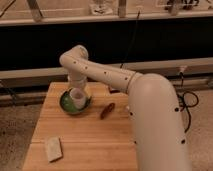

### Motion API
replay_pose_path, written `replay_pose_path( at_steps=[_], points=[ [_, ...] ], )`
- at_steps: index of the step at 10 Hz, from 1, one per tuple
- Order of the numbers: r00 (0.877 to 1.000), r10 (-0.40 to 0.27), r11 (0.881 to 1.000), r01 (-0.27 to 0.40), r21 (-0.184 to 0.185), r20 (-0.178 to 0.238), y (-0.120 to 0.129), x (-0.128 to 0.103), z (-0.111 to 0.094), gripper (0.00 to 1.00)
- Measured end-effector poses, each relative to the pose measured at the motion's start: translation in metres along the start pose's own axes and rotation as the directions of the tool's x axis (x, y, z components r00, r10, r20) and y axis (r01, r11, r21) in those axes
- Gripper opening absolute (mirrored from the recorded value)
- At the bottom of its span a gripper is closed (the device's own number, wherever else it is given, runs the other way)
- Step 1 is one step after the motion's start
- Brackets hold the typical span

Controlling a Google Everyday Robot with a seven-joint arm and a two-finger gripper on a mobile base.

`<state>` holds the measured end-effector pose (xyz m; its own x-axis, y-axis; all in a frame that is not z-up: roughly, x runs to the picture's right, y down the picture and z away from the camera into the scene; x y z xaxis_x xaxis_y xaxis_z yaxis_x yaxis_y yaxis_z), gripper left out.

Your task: Place the ceramic cup in the ceramic bowl

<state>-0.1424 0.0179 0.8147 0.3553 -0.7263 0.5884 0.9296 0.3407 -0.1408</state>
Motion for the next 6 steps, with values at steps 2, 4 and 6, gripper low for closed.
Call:
replay_pose_path(
  at_steps=[2,4,6],
  points=[
    [1.000,-0.005,1.000,0.006,0.022,-0.021,-0.002,0.003,-0.024,0.80],
    [1.000,-0.003,1.000,0.003,0.015,-0.014,0.000,0.005,-0.036,0.80],
    [1.000,-0.004,1.000,0.004,0.014,-0.009,0.001,0.004,-0.030,0.76]
  ],
)
